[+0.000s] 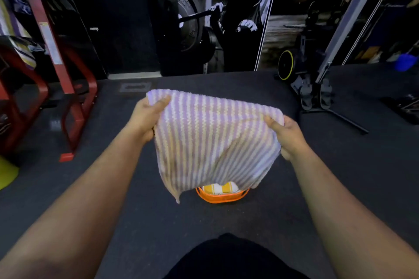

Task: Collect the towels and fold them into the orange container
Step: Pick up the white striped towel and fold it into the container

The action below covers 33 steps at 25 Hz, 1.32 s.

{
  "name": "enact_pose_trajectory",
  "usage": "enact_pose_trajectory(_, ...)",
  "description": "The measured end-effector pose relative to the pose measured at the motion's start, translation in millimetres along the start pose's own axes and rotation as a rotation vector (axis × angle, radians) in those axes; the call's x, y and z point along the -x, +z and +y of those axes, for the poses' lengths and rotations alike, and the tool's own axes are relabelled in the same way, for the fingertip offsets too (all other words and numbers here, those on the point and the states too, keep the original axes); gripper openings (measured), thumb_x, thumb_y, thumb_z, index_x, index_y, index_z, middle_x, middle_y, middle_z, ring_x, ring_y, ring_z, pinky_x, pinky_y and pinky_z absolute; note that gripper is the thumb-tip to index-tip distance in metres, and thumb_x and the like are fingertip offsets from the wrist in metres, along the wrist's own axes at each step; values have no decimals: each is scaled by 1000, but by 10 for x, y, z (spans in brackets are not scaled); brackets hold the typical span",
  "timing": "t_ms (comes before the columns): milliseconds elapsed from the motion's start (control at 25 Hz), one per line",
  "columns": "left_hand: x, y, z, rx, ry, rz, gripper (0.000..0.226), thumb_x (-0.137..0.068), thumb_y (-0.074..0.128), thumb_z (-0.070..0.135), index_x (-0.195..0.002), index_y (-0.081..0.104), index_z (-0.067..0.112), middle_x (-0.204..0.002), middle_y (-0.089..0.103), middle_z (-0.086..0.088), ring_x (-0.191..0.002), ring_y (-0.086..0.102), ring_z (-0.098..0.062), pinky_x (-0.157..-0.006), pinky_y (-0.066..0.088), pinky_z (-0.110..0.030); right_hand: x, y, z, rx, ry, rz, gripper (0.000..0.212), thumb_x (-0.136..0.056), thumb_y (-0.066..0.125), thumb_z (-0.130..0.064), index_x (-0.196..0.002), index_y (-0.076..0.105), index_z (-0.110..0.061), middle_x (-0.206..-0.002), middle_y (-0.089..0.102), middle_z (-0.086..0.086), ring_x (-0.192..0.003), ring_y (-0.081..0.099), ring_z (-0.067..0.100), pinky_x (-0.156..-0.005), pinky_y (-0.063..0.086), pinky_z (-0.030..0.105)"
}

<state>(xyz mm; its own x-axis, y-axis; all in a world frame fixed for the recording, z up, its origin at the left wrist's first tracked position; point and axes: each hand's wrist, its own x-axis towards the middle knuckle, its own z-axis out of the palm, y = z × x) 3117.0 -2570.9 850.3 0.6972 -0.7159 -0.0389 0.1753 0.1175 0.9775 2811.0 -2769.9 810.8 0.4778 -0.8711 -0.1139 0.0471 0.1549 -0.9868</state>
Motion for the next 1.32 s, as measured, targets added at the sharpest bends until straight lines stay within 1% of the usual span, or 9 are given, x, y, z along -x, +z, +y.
enact_pose_trajectory(160,62,-120,-199,-135,-102,-339,44,-75,87,41,-109,76,15,-111,75,-10,-99,72,-23,-89,56,-42,-120,67,-285,-99,61,26,40,-93,73,-32,-118,67,0,-105,76,19,-90,75,32,-70,62,45)
enact_pose_trajectory(320,71,-2,-207,-20,-67,-111,17,-89,76,16,-102,71,7,-93,77,-11,-85,74,-24,-86,56,-46,-65,-201,-151,179,211,-337,57,-76,85,-36,-119,68,-2,-97,74,19,-77,71,28,-63,58,37)
enact_pose_trajectory(400,48,-5,-115,108,-102,-12,13,-96,69,21,-99,70,8,-92,78,-12,-87,76,-26,-76,61,-41,-28,-241,36,323,225,-415,45,-82,80,-27,-117,70,0,-106,74,20,-93,69,32,-82,56,40)
enact_pose_trajectory(560,31,-164,-453,-365,-246,-5,37,-96,68,43,-99,74,7,-106,75,-20,-92,73,-34,-78,55,-41,-108,-235,239,108,129,-132,29,-99,65,-23,-116,66,0,-102,71,20,-93,61,34,-75,53,39)
enact_pose_trajectory(680,-56,-122,-397,-242,-216,120,36,-94,69,47,-95,72,11,-106,76,-18,-84,70,-24,-82,55,-39,-163,-173,329,214,23,48,26,-95,70,-35,-98,60,-11,-84,58,12,-79,50,24,-64,41,34)
enact_pose_trajectory(800,-23,-97,-426,-141,-289,-19,36,-94,71,41,-108,71,8,-95,78,-8,-86,73,-23,-81,59,-37,-214,-125,247,344,-27,216,33,-95,69,-41,-103,57,-11,-86,54,3,-76,49,14,-67,42,32)
enact_pose_trajectory(920,88,-117,-556,-442,-259,-169,15,-91,76,17,-102,70,8,-78,76,1,-71,68,-14,-61,55,-27,-245,-191,208,199,-16,194,49,-91,71,-46,-122,53,-12,-103,56,0,-90,55,12,-83,48,32)
enact_pose_trajectory(1120,-152,-211,-571,-345,-122,157,47,-82,84,27,-112,63,-4,-108,72,-26,-82,70,-26,-68,57,-36,-88,-314,338,173,143,-187,66,-86,76,3,-135,38,-22,-126,61,17,-101,70,26,-89,58,44)
enact_pose_trajectory(1320,-100,-221,-569,-324,-19,294,52,-89,79,32,-125,44,21,-129,57,-11,-99,63,-18,-88,56,-35,-105,-226,271,400,-23,151,57,-97,68,-12,-143,38,-25,-107,67,13,-92,66,21,-80,54,31)
